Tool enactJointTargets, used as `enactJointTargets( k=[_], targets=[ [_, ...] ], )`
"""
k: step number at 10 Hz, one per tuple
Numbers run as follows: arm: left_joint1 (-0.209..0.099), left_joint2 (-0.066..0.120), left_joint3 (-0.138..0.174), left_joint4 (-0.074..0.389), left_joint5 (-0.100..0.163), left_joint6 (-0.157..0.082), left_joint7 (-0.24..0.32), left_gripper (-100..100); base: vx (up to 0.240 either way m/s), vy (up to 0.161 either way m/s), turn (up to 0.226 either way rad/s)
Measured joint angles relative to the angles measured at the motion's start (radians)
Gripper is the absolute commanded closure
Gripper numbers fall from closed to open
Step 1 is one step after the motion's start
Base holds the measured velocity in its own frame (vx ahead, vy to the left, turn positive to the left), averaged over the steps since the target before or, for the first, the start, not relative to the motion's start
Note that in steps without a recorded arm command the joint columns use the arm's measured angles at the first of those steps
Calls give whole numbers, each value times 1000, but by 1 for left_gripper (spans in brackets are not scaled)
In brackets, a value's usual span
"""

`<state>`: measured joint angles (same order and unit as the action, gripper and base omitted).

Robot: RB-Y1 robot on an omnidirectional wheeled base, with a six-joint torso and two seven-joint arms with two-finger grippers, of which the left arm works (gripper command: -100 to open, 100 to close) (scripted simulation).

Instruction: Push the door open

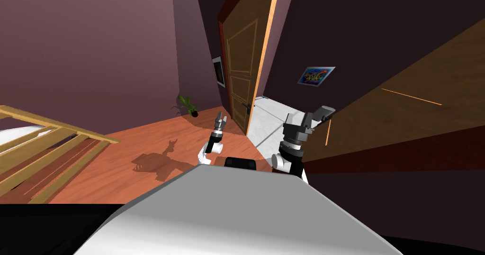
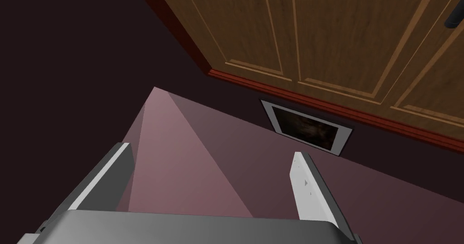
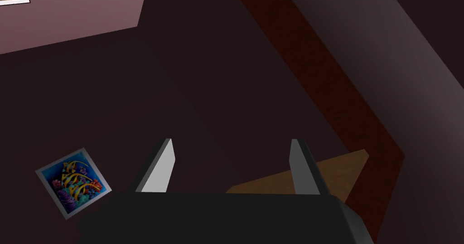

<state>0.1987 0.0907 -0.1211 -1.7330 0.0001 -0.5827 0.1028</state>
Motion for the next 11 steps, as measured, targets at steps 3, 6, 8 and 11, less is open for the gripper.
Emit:
enactJointTargets(
  k=[3, 6, 8, 11],
  targets=[
    [-52, 8, -22, 82, -6, 4, 21, -100, 78, 81, -110],
    [-103, 18, -44, 157, -11, 16, 43, -100, 91, 93, -129],
    [-134, 28, -58, 201, -13, 26, 61, -100, 60, 62, -82],
    [-175, 40, -69, 268, -14, 23, 81, -100, 48, 66, -104]
  ],
)
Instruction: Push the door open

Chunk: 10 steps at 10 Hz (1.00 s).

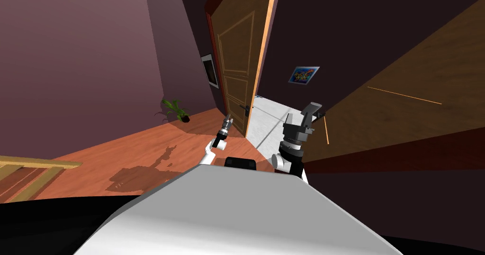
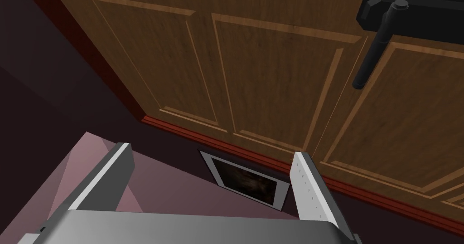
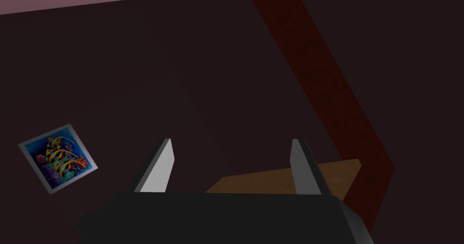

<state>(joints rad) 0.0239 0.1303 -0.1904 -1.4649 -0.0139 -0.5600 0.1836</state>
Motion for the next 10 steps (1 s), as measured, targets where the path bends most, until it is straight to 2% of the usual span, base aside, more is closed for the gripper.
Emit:
enactJointTargets(
  k=[2, 6, 8, 10],
  targets=[
    [-47, -1, -13, 68, -4, 4, 13, -100, 78, 86, -128],
    [-105, 15, -42, 157, -10, 18, 45, -100, 69, 89, -125],
    [-142, 20, -55, 216, -12, 18, 60, -100, 72, 105, -95],
    [-177, 22, -67, 262, -15, 29, 73, -100, 55, 92, -125]
  ],
)
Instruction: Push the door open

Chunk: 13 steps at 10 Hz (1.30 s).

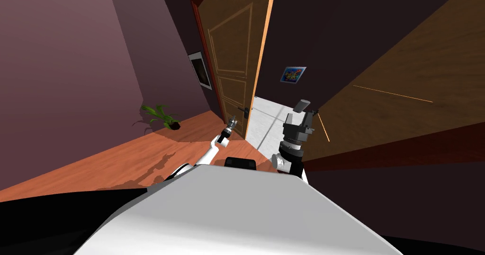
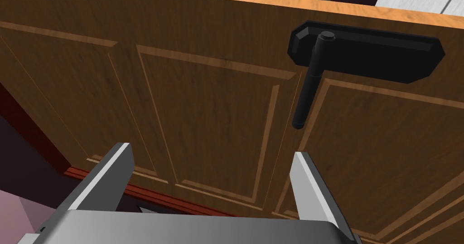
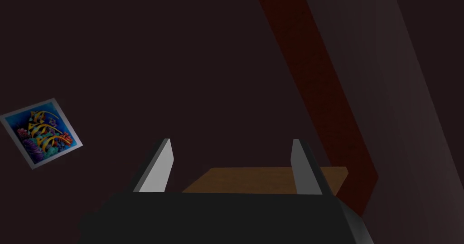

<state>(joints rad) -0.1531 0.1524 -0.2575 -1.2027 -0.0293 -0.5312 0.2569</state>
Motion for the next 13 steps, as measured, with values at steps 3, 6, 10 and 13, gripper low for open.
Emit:
enactJointTargets(
  k=[3, 6, 10, 13],
  targets=[
    [-54, 8, -18, 80, -3, 6, 23, -100, 61, 88, -102],
    [-98, 16, -35, 149, -6, 11, 45, -100, 62, 90, -100],
    [-156, 24, -56, 230, -10, 23, 71, -100, 51, 80, -91],
    [-203, 27, -71, 307, -14, 22, 88, -100, 63, 99, -122]
  ],
)
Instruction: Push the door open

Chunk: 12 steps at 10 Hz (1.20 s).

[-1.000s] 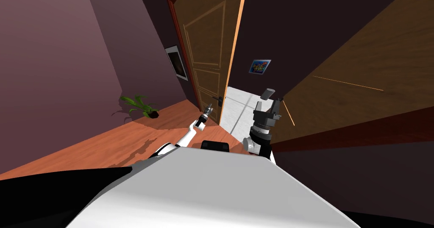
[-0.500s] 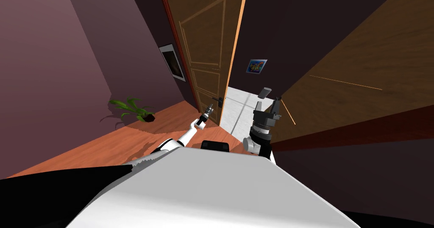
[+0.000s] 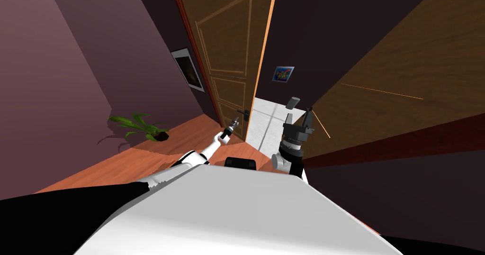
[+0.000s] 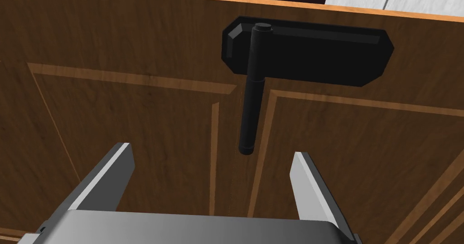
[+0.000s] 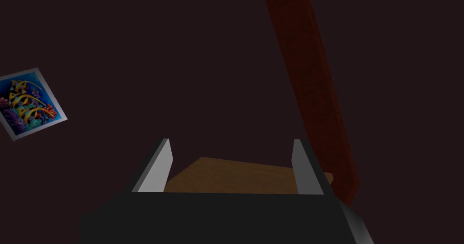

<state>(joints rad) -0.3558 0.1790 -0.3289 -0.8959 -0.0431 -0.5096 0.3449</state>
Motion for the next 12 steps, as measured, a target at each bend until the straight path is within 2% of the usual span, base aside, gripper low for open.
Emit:
enactJointTargets(
  k=[6, 12],
  targets=[
    [-88, 12, -34, 127, -7, 19, 41, -100, 49, 91, -76],
    [-91, 4, -20, 137, -4, 20, 31, -100, 179, -73, -31]
  ],
)
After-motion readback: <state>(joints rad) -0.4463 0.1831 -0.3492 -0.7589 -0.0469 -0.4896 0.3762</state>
